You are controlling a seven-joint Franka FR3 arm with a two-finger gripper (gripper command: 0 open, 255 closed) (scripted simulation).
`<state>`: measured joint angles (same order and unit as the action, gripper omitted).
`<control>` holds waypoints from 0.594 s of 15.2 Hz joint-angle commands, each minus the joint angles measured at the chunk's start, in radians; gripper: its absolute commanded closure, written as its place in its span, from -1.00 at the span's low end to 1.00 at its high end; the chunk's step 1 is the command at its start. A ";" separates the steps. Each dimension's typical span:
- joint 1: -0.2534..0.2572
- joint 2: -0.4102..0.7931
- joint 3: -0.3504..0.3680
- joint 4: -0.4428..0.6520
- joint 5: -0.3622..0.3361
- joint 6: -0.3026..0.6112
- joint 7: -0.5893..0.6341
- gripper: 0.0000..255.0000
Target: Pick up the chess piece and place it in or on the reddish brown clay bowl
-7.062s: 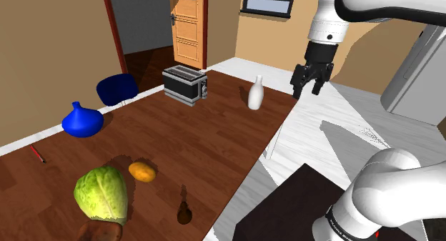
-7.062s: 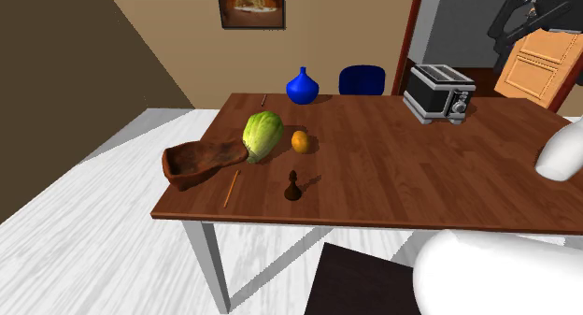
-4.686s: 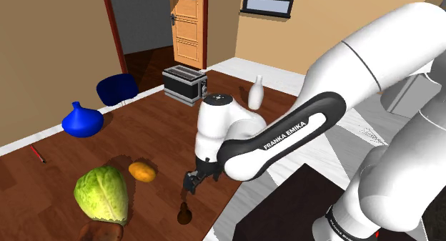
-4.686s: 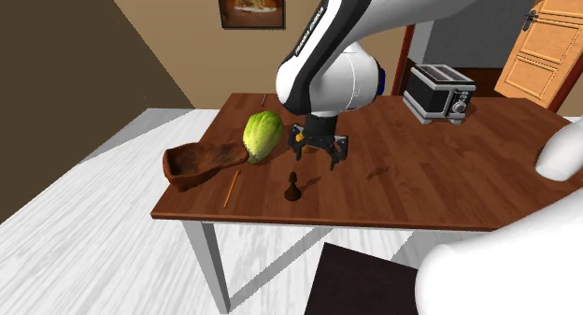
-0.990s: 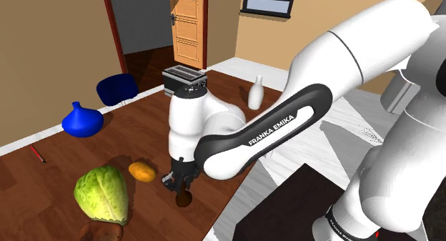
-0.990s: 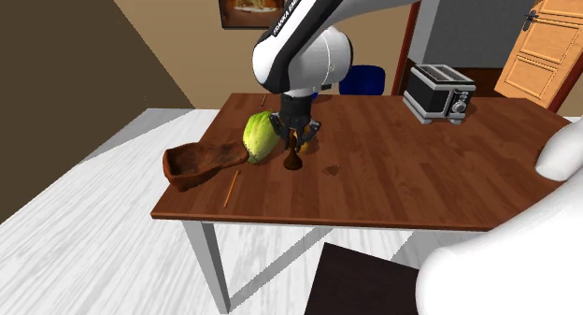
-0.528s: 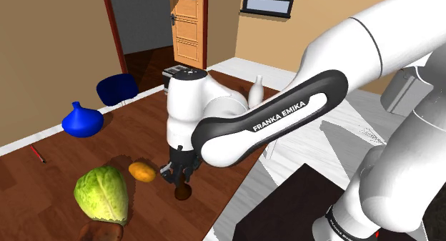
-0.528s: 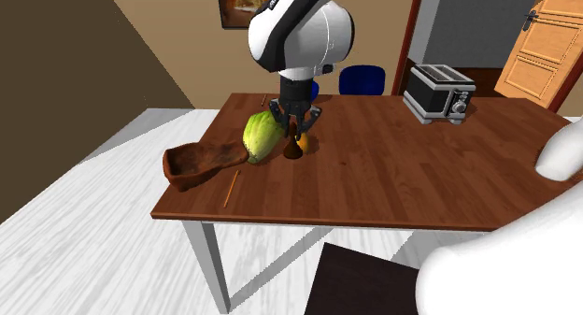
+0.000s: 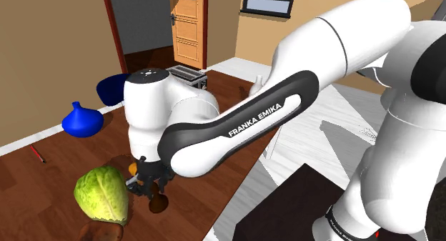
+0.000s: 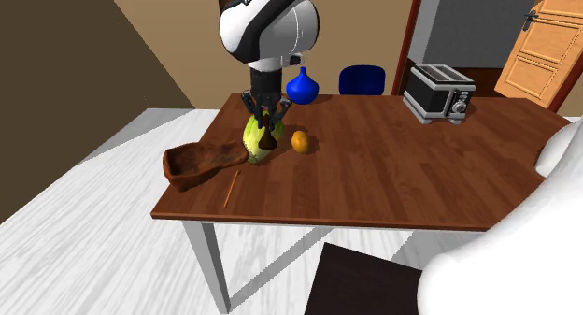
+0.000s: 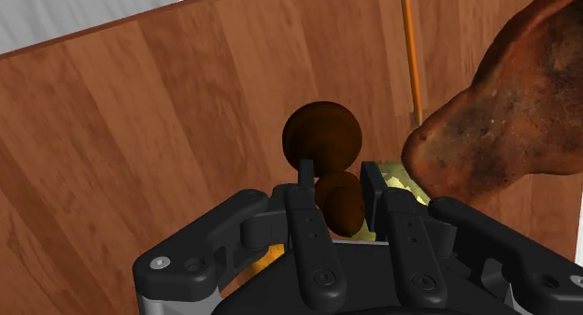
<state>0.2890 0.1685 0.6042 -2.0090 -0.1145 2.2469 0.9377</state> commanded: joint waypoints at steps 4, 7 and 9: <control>0.110 0.170 -0.002 0.216 -0.120 -0.080 0.141 1.00; 0.189 0.280 -0.015 0.372 -0.178 -0.144 0.199 1.00; 0.246 0.356 -0.027 0.489 -0.212 -0.192 0.228 1.00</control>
<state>0.4991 0.4753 0.5847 -1.5944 -0.3029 2.0850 1.1450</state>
